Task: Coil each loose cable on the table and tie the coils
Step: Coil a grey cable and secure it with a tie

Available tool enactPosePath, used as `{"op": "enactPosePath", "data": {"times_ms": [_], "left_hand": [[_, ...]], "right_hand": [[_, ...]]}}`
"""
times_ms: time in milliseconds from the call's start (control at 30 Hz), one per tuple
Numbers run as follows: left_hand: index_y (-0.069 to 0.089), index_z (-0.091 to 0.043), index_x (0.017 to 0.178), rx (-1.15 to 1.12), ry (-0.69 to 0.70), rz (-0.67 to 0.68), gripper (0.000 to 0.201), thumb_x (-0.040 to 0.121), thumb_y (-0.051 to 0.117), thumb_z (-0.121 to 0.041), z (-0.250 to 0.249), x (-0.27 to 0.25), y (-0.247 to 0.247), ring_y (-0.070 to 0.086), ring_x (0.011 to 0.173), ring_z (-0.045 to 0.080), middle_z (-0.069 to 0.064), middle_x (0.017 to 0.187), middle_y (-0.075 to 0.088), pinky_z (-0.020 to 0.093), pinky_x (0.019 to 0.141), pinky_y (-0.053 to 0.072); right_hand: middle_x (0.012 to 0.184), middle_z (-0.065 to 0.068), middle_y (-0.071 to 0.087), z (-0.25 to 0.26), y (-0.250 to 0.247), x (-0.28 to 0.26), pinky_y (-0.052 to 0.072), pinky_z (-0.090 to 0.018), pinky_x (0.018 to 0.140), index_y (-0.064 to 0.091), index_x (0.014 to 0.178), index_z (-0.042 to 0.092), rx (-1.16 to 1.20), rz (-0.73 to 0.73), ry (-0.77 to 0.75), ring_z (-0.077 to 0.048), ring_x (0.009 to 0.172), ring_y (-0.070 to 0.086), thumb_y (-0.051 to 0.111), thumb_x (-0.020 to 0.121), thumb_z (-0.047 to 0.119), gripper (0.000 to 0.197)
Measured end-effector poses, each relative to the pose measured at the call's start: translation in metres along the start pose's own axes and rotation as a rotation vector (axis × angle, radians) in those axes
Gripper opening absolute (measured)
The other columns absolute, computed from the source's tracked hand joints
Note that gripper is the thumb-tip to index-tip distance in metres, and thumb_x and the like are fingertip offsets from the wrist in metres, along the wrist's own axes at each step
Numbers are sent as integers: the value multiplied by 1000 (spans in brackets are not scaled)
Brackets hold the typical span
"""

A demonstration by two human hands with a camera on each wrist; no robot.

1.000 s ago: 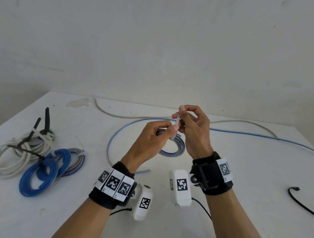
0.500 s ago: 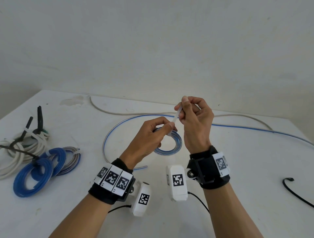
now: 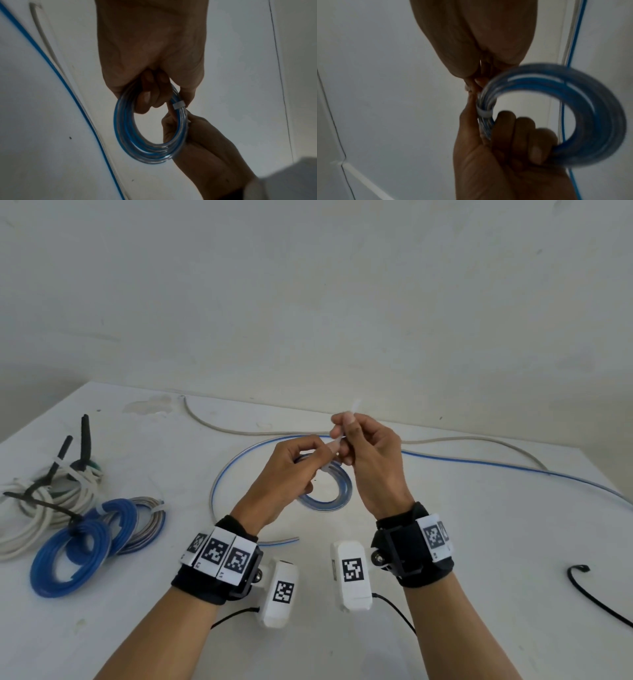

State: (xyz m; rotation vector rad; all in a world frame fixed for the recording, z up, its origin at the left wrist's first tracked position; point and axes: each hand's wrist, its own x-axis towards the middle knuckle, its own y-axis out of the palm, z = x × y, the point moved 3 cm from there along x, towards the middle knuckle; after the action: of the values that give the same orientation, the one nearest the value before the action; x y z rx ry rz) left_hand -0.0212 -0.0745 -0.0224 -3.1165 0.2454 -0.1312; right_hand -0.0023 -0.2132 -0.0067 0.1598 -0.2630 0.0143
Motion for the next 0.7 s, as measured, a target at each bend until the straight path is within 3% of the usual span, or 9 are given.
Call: {"op": "enactPosePath", "data": {"times_ms": [133,267,367,433,500,567,633,700], "left_hand": [[66,-8,82,-53,-11,43,28,100,60,-29,5,2,9,23,50,13,-2,56,32,31,54,25],[66,-16,77,-93,-25,88,28,100,60,-29,8,-2,8,21,52,14,18,70,27,34,55,21],[60,-14,75,-150,-78,110,31,95,63,-39,8,-10,-2,24,52,14,11,64,26,28,52,31],[58,-8,88,-290,-142,87,40,87,64,-47,9,-17,-12,34,52,14,2,63,37,27,52,43],[59,-4,96,-449,-170,45,47,91,60,-50,9,-25,-30,51,61,18,6,73,53,33,60,55],[64,-1,111,-495,-167,-10,57,98,48,-54,10,-39,-54,67,82,26,14,94,67,46,80,60],[63,-6,129,-413,-146,-23,66,99,40,-61,6,-61,-80,70,107,30,13,120,71,51,95,56],[66,-12,129,-261,-115,-30,56,97,50,-56,-1,-90,-106,69,113,29,11,122,72,48,96,56]], "right_hand": [[73,0,63,2,-3,-2,41,-19,52,71,97,2,20,-120,-35,-9,54,45,55,104,15,22],[73,-1,62,-2,-2,-7,43,-19,53,70,96,1,72,-167,-5,-8,53,43,54,105,14,23],[76,0,63,-2,10,-14,45,-16,57,69,98,3,233,-112,91,-6,55,45,54,104,15,21],[78,-1,65,2,25,-19,47,-15,60,69,95,5,316,-64,125,-7,58,48,57,103,18,19],[79,-6,66,11,48,-24,52,-20,63,66,87,5,306,-3,96,-11,61,55,62,99,20,19],[78,-11,68,21,74,-27,57,-28,66,65,87,-1,153,48,25,-18,61,61,68,96,22,25],[74,-14,69,31,102,-28,57,-30,63,66,88,-8,10,83,-39,-21,58,63,72,93,20,30],[72,-14,69,34,130,-28,56,-28,58,66,88,-9,-48,120,-66,-20,56,63,75,92,19,29]]}}
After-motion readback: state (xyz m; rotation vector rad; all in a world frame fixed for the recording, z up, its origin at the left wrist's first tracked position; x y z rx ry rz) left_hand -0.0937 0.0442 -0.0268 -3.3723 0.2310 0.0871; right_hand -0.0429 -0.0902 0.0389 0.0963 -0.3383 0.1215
